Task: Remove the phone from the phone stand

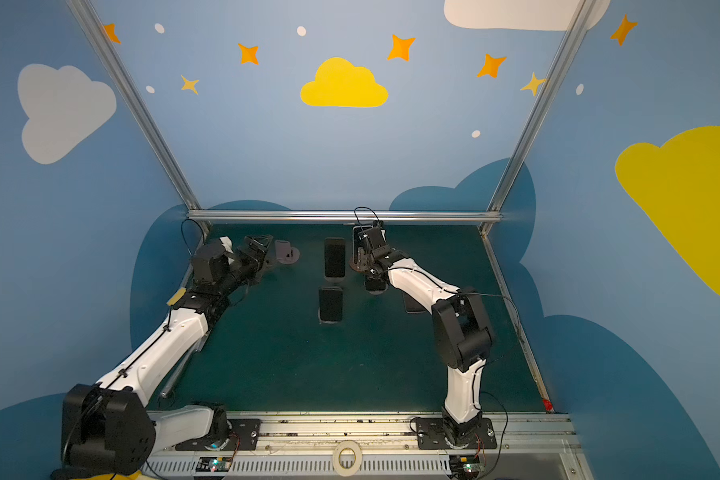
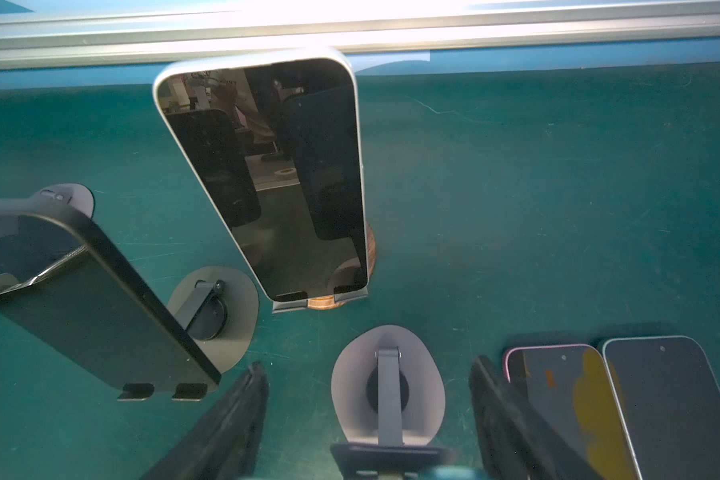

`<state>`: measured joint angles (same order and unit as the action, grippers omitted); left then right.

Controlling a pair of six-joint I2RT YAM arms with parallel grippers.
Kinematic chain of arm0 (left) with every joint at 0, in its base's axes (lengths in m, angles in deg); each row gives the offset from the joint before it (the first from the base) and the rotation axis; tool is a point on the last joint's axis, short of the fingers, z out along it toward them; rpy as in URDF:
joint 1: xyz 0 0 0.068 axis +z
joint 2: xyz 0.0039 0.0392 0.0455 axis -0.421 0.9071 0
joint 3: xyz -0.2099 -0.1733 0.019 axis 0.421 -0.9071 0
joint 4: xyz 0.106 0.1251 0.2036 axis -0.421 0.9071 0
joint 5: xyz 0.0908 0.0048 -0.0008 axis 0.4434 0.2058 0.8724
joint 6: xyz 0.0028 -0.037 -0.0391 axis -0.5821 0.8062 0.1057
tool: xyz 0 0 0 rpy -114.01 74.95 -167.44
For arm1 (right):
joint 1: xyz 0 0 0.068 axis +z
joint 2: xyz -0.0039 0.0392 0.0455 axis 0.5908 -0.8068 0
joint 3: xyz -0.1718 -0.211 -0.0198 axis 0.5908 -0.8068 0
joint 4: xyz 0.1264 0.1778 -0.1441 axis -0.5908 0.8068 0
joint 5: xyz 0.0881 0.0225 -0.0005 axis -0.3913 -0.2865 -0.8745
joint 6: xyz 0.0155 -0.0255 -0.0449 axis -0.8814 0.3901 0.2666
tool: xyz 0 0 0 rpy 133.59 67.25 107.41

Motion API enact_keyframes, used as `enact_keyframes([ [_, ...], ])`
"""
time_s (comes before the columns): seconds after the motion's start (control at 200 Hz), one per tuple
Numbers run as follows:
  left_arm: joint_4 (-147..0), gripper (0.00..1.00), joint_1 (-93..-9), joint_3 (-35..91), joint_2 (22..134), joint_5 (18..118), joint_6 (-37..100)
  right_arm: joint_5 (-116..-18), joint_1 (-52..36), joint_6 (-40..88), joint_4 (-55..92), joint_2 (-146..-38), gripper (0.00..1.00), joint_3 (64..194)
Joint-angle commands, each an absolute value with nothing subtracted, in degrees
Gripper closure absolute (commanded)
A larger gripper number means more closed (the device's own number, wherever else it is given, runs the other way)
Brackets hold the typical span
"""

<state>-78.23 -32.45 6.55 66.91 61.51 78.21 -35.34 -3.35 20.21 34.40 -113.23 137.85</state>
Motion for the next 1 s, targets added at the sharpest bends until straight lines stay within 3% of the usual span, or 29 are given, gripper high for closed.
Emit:
enact_keyframes([
  [0.0,-80.04,0.0,-32.81,7.04,66.32,61.03,77.28,-35.06,-2.99,21.22,31.82,-110.42,0.38,138.93],
  [0.991,-81.56,0.0,-34.5,6.79,65.4,60.67,75.53,-34.25,-2.72,22.94,29.12,-101.69,0.42,133.8],
])
